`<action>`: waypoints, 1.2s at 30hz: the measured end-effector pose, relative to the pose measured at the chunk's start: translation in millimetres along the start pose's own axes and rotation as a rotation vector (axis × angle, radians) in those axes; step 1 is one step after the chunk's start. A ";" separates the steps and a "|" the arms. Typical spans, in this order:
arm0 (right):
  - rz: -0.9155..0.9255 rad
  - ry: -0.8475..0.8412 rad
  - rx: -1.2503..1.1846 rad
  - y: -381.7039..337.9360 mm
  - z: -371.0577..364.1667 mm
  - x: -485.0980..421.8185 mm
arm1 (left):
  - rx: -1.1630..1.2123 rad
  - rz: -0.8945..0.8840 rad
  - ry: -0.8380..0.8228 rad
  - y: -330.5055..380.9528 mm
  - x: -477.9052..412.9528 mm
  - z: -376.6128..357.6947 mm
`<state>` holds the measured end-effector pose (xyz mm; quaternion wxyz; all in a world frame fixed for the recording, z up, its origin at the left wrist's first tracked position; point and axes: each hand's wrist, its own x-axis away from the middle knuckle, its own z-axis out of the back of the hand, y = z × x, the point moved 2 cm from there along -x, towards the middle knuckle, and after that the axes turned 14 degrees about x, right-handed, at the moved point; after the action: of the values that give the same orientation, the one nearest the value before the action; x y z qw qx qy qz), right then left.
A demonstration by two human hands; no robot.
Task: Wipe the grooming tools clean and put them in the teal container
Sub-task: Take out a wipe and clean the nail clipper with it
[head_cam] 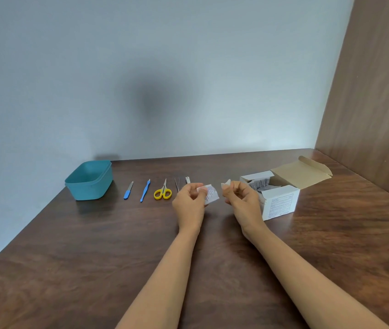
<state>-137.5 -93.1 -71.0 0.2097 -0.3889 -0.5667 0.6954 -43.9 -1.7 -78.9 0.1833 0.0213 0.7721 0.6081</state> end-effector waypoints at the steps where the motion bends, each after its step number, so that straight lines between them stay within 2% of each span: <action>1: 0.008 0.005 -0.009 1.0 -0.6 0.2 | -0.084 -0.039 -0.011 0.7 1.0 -1.6; 7: 0.012 0.007 -0.073 3.0 0.0 -2.5 | -0.365 -0.135 -0.106 -1.1 3.3 -13.8; 11: 0.008 -0.012 -0.048 4.0 0.2 -3.4 | -0.444 -0.190 -0.035 -2.3 -6.3 -15.8; 18: -0.010 -0.015 -0.069 3.8 -1.4 -5.5 | -0.794 -0.242 0.023 6.9 -34.7 -17.5; 22: -0.027 -0.008 -0.067 6.3 -2.0 -8.2 | -1.136 -0.160 -0.044 10.5 -55.3 -22.8; 25: -0.026 -0.011 -0.061 7.5 -2.7 -8.3 | -1.288 -0.089 -0.106 12.0 -63.2 -25.8; 28: -0.020 -0.028 -0.048 7.6 -3.5 -8.2 | -1.347 -0.117 -0.121 12.7 -67.2 -29.1; 36: 0.024 -0.108 0.031 9.3 -5.7 -7.7 | -1.266 -0.151 -0.113 18.0 -69.2 -29.3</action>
<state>-127.0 -97.8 -77.9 0.1764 -0.3546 -0.5617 0.7264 8.1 -42.0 -38.3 0.2432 -0.1135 0.2518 0.9298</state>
